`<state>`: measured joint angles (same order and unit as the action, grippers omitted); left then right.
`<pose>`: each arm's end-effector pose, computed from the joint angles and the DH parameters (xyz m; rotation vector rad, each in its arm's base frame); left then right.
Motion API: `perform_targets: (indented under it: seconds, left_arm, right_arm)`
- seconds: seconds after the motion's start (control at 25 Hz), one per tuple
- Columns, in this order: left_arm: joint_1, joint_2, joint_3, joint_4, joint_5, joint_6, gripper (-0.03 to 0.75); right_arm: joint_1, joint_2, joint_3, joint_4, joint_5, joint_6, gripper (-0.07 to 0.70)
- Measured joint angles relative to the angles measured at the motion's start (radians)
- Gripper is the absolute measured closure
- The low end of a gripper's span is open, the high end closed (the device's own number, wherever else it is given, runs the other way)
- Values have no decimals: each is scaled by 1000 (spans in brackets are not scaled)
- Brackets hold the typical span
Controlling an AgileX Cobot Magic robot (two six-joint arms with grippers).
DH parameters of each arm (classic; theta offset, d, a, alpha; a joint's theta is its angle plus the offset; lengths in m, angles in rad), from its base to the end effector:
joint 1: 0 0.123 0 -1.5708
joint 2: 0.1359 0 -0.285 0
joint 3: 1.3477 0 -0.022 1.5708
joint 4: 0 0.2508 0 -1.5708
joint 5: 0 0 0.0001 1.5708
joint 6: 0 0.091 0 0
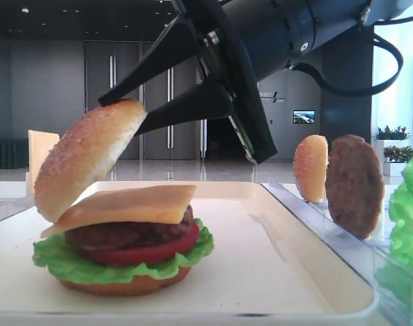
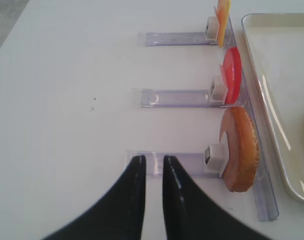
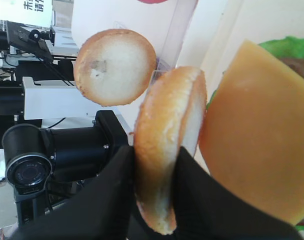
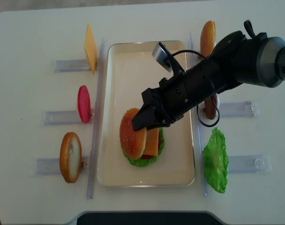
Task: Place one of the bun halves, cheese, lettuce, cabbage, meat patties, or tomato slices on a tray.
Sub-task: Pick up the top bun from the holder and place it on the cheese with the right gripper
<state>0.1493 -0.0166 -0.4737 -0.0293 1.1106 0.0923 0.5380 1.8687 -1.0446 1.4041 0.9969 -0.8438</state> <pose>-0.0061 -0.0033 0.2660 -0.0579 2.1046 0.1097 0.2605 0.2432 0.1868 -0.5646 2.6030 1.6026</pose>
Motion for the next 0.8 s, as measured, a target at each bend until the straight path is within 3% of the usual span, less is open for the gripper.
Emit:
perform_targets:
  seconds: [0.8]
  left_arm:
    - [0,0,0,0,0,0,622]
  right_arm:
    - [-31,0,0,-29,27,-1,433]
